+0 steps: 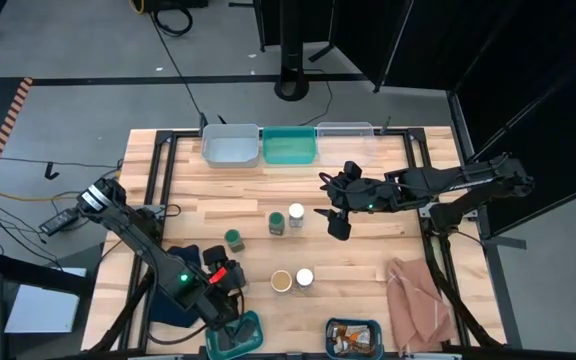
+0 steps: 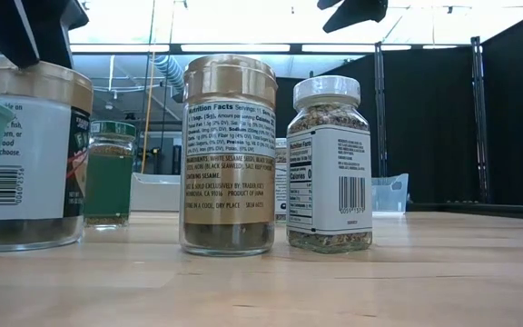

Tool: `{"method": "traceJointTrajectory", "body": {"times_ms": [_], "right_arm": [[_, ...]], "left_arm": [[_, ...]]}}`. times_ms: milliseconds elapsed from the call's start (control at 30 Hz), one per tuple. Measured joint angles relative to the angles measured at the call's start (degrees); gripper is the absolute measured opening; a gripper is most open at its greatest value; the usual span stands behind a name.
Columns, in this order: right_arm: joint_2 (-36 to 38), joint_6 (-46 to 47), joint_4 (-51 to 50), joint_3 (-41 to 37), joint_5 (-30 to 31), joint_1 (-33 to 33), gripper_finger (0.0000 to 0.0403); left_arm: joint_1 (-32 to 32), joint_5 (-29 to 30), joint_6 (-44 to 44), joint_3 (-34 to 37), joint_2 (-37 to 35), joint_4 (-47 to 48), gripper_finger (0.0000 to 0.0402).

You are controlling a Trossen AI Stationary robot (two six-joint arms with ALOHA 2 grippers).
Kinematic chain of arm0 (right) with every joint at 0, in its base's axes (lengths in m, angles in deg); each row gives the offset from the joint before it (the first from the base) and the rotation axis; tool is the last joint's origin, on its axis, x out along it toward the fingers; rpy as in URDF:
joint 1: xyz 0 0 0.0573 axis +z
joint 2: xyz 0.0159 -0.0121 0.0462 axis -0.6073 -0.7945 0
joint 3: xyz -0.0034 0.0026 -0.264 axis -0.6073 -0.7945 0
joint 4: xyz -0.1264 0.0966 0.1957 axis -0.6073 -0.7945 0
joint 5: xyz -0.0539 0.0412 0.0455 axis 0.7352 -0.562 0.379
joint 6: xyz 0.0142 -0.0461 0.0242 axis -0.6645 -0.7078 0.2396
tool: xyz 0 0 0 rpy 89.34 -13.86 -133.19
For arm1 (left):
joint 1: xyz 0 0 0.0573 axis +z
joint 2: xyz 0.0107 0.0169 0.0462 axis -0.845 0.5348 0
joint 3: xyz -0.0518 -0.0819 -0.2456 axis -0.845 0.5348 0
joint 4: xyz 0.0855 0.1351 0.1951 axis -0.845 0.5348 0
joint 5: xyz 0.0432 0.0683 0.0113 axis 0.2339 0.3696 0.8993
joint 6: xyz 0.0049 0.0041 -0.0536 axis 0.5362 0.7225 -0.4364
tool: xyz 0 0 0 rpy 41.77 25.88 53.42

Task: Sort spices by type
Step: Put the left gold seasoning bottle into the gray bin

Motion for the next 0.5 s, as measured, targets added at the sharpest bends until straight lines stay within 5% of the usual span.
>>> {"method": "traceJointTrajectory", "body": {"times_ms": [500], "right_arm": [[0.0, 0.0, 0.0, 0.0, 0.0, 0.0, 0.0297]], "left_arm": [[0.4, 0.6, -0.2, -3.1, 1.7, 3.8, 0.0285]]}}
